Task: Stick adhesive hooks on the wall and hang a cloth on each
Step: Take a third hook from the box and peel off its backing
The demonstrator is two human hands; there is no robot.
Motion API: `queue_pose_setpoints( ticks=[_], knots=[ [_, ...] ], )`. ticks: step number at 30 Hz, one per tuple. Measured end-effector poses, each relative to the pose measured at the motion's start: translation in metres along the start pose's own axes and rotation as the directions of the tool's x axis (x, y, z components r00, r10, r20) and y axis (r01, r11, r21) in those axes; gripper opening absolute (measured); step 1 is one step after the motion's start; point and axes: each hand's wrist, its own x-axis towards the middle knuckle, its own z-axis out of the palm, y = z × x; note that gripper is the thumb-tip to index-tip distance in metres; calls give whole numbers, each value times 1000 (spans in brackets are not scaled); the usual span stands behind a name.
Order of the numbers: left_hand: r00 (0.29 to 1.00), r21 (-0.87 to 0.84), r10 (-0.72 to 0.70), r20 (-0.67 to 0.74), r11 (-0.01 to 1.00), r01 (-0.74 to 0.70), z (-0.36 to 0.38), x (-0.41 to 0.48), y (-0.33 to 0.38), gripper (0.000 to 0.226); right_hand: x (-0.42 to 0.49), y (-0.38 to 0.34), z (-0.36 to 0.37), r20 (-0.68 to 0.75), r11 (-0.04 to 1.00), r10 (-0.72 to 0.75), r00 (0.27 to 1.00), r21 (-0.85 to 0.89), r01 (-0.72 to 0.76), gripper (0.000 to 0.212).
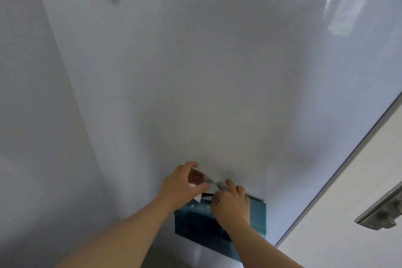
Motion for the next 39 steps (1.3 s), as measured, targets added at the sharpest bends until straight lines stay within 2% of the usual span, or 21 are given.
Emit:
queue_pose_setpoints(
  ticks=[8, 14, 22, 27, 30, 35, 39],
  knots=[
    [993, -203, -95, 65, 973, 106, 6, 15, 1, 63, 6, -4, 10, 57, 989, 31, 998, -144, -22, 39],
    [984, -328, -168, 65, 928, 180, 12, 21, 1, 60, 11, -6, 10, -15, 972, -24, 1000, -234, 20, 34],
    [978, -306, -203, 52, 929, 209, 14, 20, 4, 54, 12, -10, 13, 39, 917, -44, 998, -396, 56, 34],
    [976, -269, -208, 65, 938, 218, 15, 18, 4, 57, 14, -11, 15, 74, 854, -90, 993, -508, 115, 39],
    [973, -292, -214, 83, 929, 229, 16, 19, 1, 49, 15, -10, 13, 92, 818, -135, 987, -551, 163, 40],
    [968, -392, -227, 104, 885, 250, 16, 18, 1, 41, 16, -7, 13, 117, 800, -153, 981, -568, 192, 34],
    [970, -380, -233, 74, 892, 243, 14, 15, 7, 44, 19, -2, 12, 95, 864, -149, 984, -472, 177, 30]
  ],
)
